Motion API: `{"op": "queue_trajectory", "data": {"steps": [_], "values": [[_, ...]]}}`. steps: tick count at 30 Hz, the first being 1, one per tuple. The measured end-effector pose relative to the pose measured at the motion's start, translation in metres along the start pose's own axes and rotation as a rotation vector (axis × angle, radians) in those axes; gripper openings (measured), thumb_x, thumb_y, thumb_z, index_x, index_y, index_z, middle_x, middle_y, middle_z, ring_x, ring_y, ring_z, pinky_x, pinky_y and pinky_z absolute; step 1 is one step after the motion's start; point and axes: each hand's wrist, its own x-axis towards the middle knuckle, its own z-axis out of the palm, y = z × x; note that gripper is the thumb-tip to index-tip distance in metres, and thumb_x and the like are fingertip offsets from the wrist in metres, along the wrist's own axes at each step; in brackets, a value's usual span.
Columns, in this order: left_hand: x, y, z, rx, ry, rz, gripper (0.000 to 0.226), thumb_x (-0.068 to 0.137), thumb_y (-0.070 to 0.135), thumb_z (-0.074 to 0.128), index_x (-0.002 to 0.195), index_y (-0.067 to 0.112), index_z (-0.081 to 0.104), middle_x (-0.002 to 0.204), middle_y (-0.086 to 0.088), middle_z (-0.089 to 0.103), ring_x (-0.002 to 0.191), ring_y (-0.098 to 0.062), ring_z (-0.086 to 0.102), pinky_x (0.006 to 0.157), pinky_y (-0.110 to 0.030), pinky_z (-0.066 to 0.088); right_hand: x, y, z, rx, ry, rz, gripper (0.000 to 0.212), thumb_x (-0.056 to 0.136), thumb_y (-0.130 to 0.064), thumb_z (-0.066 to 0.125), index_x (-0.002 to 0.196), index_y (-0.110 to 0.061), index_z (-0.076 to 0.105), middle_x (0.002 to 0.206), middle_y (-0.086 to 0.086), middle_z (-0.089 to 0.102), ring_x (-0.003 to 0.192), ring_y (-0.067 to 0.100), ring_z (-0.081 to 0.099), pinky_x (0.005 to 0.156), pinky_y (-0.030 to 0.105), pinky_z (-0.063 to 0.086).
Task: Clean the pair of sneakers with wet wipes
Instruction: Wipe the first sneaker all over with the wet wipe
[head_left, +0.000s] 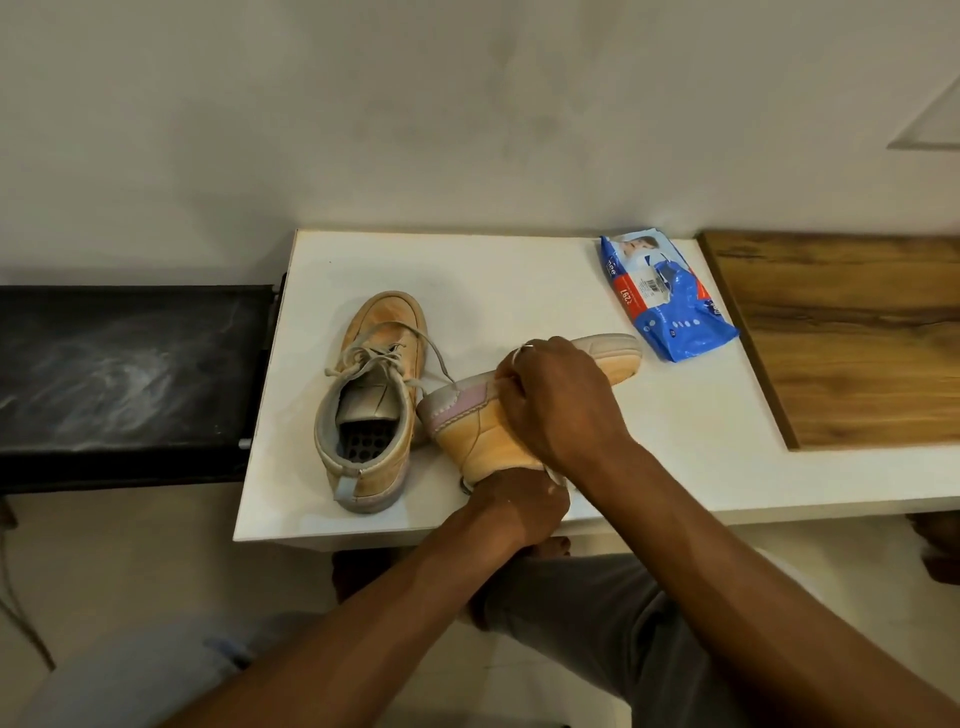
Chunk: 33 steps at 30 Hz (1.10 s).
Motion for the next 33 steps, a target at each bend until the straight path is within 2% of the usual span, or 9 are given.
{"op": "queue_trajectory", "data": {"steps": [2, 5, 8, 13, 16, 20, 25, 30, 33], "values": [[-0.002, -0.002, -0.003, 0.146, -0.027, 0.063, 0.039, 0.103, 0.025, 0.034, 0.123, 0.001, 0.057, 0.127, -0.016, 0.058, 0.085, -0.021, 0.048, 0.061, -0.011, 0.033, 0.000, 0.002, -0.002, -0.007, -0.008, -0.006, 0.026, 0.095, -0.027, 0.053, 0.102, -0.014, 0.074, 0.092, 0.006, 0.071, 0.084, 0.020, 0.059, 0.076, 0.036, 0.051], [0.001, 0.003, -0.007, 0.236, -0.058, 0.031, 0.040, 0.104, 0.018, 0.040, 0.139, 0.000, 0.040, 0.147, -0.017, 0.040, 0.127, -0.027, 0.045, 0.108, -0.030, 0.035, 0.004, 0.017, -0.014, -0.141, 0.047, 0.078, 0.026, 0.094, -0.028, 0.052, 0.097, -0.013, 0.073, 0.087, 0.005, 0.069, 0.080, 0.021, 0.059, 0.073, 0.038, 0.052], [0.006, 0.005, -0.002, 0.098, -0.001, -0.209, 0.045, 0.104, 0.016, 0.040, 0.145, 0.001, 0.032, 0.153, -0.017, 0.029, 0.139, -0.030, 0.031, 0.112, -0.043, 0.026, 0.009, 0.032, -0.023, -0.207, 0.096, 0.206, 0.021, 0.092, -0.023, 0.055, 0.097, -0.011, 0.072, 0.088, 0.006, 0.069, 0.081, 0.024, 0.061, 0.075, 0.042, 0.054], [0.001, 0.004, 0.003, 0.000, 0.101, -0.179, 0.039, 0.105, 0.016, 0.036, 0.141, 0.000, 0.039, 0.148, -0.016, 0.038, 0.132, -0.027, 0.041, 0.109, -0.039, 0.033, 0.005, 0.021, -0.013, -0.049, 0.078, 0.170, 0.024, 0.094, -0.024, 0.053, 0.097, -0.011, 0.073, 0.087, 0.007, 0.069, 0.080, 0.021, 0.060, 0.074, 0.037, 0.052], [0.000, 0.003, 0.000, -0.049, 0.037, -0.070, 0.037, 0.105, 0.019, 0.033, 0.131, 0.001, 0.050, 0.136, -0.016, 0.053, 0.089, -0.011, 0.056, 0.083, -0.016, 0.045, 0.000, 0.004, -0.003, 0.036, 0.005, 0.034, 0.024, 0.093, -0.026, 0.053, 0.097, -0.015, 0.074, 0.088, 0.006, 0.070, 0.080, 0.019, 0.058, 0.073, 0.036, 0.049], [-0.002, 0.005, -0.006, 0.162, -0.004, -0.043, 0.038, 0.104, 0.014, 0.036, 0.138, -0.003, 0.039, 0.145, -0.018, 0.042, 0.128, -0.028, 0.045, 0.107, -0.038, 0.035, 0.002, 0.015, -0.011, -0.098, 0.047, 0.054, 0.023, 0.093, -0.027, 0.054, 0.096, -0.014, 0.074, 0.086, 0.005, 0.069, 0.078, 0.020, 0.058, 0.070, 0.036, 0.049], [0.000, 0.005, -0.005, 0.073, 0.029, -0.194, 0.044, 0.105, 0.015, 0.029, 0.145, -0.003, 0.027, 0.154, -0.018, 0.026, 0.140, -0.031, 0.027, 0.115, -0.041, 0.019, 0.008, 0.039, -0.027, -0.141, 0.139, 0.212, 0.021, 0.093, -0.024, 0.059, 0.104, -0.015, 0.074, 0.090, 0.004, 0.070, 0.084, 0.021, 0.061, 0.078, 0.043, 0.055], [0.000, 0.006, -0.001, 0.235, 0.073, -0.046, 0.038, 0.104, 0.015, 0.037, 0.139, 0.000, 0.040, 0.145, -0.015, 0.043, 0.130, -0.027, 0.045, 0.106, -0.038, 0.036, 0.003, 0.020, -0.012, -0.069, 0.060, 0.045, 0.018, 0.091, -0.020, 0.058, 0.097, -0.015, 0.074, 0.087, 0.005, 0.070, 0.080, 0.019, 0.058, 0.072, 0.038, 0.051], [0.005, 0.000, 0.004, 0.093, 0.015, 0.024, 0.034, 0.104, 0.017, 0.035, 0.128, 0.001, 0.053, 0.133, -0.013, 0.056, 0.099, -0.017, 0.059, 0.087, -0.018, 0.045, 0.000, 0.006, -0.004, -0.011, -0.012, -0.091, 0.016, 0.089, -0.017, 0.060, 0.096, -0.018, 0.075, 0.092, 0.003, 0.072, 0.083, 0.020, 0.059, 0.074, 0.040, 0.050]]}}
